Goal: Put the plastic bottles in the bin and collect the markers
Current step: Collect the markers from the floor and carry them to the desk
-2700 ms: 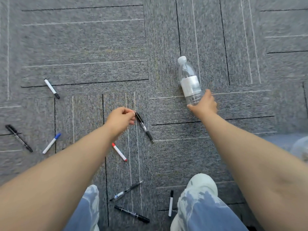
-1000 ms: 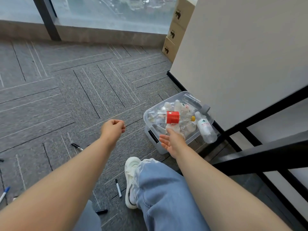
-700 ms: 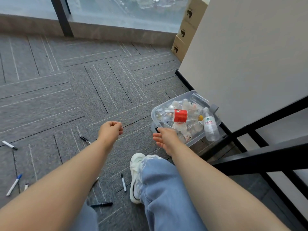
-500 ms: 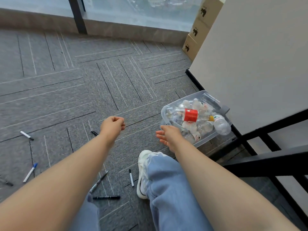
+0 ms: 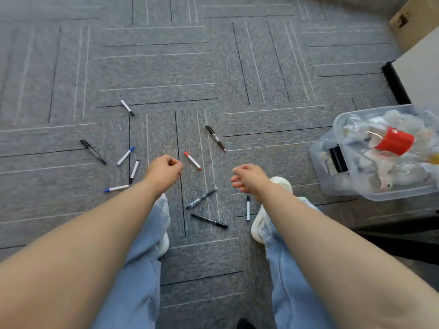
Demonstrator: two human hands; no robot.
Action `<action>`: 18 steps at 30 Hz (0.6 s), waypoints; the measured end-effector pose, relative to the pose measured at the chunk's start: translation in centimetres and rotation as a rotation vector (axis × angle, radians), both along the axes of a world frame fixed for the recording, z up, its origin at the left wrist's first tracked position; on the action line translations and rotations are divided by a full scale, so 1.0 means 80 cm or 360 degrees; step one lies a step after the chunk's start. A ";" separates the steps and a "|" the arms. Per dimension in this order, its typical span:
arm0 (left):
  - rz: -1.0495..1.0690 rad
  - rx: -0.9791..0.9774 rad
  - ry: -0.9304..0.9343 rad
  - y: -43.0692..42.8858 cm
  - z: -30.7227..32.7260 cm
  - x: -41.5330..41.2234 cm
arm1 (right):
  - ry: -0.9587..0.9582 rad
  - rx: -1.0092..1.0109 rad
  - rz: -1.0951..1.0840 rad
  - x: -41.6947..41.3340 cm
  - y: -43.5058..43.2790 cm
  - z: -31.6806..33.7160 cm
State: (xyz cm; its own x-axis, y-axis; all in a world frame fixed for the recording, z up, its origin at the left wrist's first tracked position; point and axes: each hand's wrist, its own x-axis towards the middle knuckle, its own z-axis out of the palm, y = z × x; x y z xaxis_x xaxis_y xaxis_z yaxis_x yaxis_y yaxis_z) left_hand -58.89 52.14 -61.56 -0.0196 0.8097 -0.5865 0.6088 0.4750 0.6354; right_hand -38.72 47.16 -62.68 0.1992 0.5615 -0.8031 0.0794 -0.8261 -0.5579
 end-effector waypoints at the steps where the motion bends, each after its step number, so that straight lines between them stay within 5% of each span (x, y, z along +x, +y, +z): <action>1: -0.0091 -0.0020 0.0125 -0.007 -0.016 -0.019 | -0.0037 -0.0008 0.0067 -0.012 -0.007 -0.020; 7: -0.0674 -0.0067 0.0545 -0.054 -0.096 -0.062 | -0.0321 -0.0077 0.0165 -0.020 -0.051 -0.122; 18: -0.1339 -0.0124 0.0626 -0.050 -0.185 0.000 | -0.0688 -0.0415 0.0773 0.012 -0.046 -0.210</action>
